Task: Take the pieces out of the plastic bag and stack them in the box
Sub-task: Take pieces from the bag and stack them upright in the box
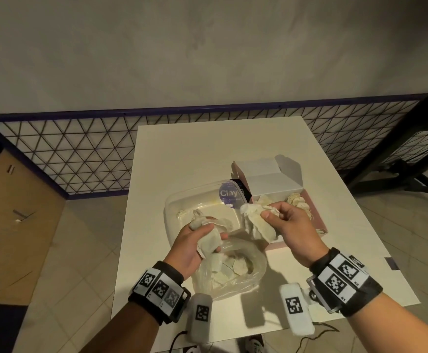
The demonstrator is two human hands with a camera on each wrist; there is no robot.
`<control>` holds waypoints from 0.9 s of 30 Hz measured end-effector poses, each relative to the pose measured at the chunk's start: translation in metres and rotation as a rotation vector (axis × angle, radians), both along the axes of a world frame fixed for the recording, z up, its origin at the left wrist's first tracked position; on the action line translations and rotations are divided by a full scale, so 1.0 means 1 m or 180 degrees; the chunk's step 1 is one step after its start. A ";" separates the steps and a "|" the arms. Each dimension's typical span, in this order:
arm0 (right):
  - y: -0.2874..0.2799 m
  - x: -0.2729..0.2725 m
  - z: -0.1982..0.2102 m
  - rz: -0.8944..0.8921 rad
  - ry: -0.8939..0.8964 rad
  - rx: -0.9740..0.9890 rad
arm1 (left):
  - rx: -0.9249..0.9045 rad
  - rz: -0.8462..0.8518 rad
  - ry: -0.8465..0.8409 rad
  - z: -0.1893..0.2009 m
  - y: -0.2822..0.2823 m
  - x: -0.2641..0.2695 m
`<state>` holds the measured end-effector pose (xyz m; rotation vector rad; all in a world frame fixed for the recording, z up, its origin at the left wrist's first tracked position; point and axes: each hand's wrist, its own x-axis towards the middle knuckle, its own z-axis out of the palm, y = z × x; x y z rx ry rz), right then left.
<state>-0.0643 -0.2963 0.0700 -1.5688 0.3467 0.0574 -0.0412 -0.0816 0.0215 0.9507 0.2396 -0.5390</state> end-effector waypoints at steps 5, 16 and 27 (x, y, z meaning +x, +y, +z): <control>0.002 -0.003 0.004 0.0576 0.0119 0.0076 | 0.0348 0.0025 -0.0139 -0.001 -0.001 0.006; 0.023 -0.003 -0.009 0.0857 0.0355 0.0143 | 0.0778 -0.0194 -0.0494 -0.005 -0.009 0.003; 0.017 -0.012 -0.011 0.0962 0.0405 0.0419 | 0.0744 0.0071 -0.0457 -0.007 -0.004 0.000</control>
